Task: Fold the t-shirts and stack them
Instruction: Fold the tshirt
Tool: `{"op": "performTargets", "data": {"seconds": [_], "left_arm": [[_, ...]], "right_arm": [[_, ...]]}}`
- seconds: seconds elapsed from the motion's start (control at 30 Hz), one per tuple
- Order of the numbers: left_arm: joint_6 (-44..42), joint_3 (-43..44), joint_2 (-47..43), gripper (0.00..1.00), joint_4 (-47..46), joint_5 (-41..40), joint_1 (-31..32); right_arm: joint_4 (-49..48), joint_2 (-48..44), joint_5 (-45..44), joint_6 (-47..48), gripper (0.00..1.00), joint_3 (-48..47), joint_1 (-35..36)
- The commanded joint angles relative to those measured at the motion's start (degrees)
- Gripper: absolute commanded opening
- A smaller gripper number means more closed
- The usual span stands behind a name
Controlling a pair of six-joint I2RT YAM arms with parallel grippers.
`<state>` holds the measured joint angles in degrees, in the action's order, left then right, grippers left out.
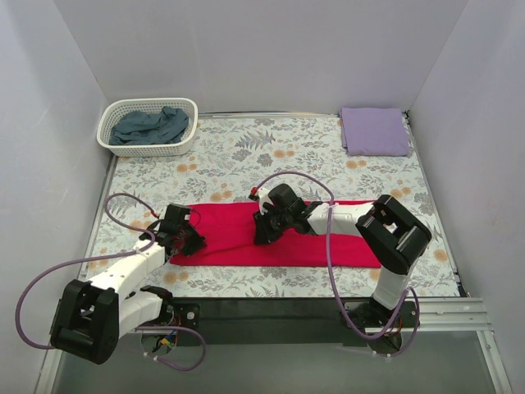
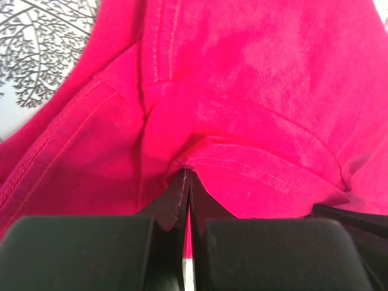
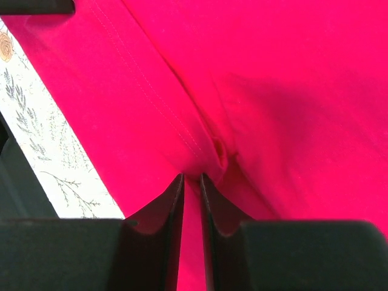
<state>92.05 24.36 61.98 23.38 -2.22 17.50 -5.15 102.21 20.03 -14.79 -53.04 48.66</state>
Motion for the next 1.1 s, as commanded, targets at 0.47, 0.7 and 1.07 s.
{"op": "performTargets", "data": {"seconds": [0.47,0.7,1.07], "left_arm": [[-7.67,13.34,-1.6,0.35,8.7,-8.42,-0.18],[-10.31,16.24,5.08,0.53,3.18,-6.92,-0.18],[-9.35,15.28,19.49,0.46,-2.28,-7.01,-3.78]], "right_arm": [[21.05,-22.84,-27.39,4.59,0.35,4.34,-10.31],[23.43,-31.89,-25.39,2.57,0.38,10.23,-27.47],[19.22,-24.09,-21.35,-4.71,0.38,13.3,-46.45]]}}
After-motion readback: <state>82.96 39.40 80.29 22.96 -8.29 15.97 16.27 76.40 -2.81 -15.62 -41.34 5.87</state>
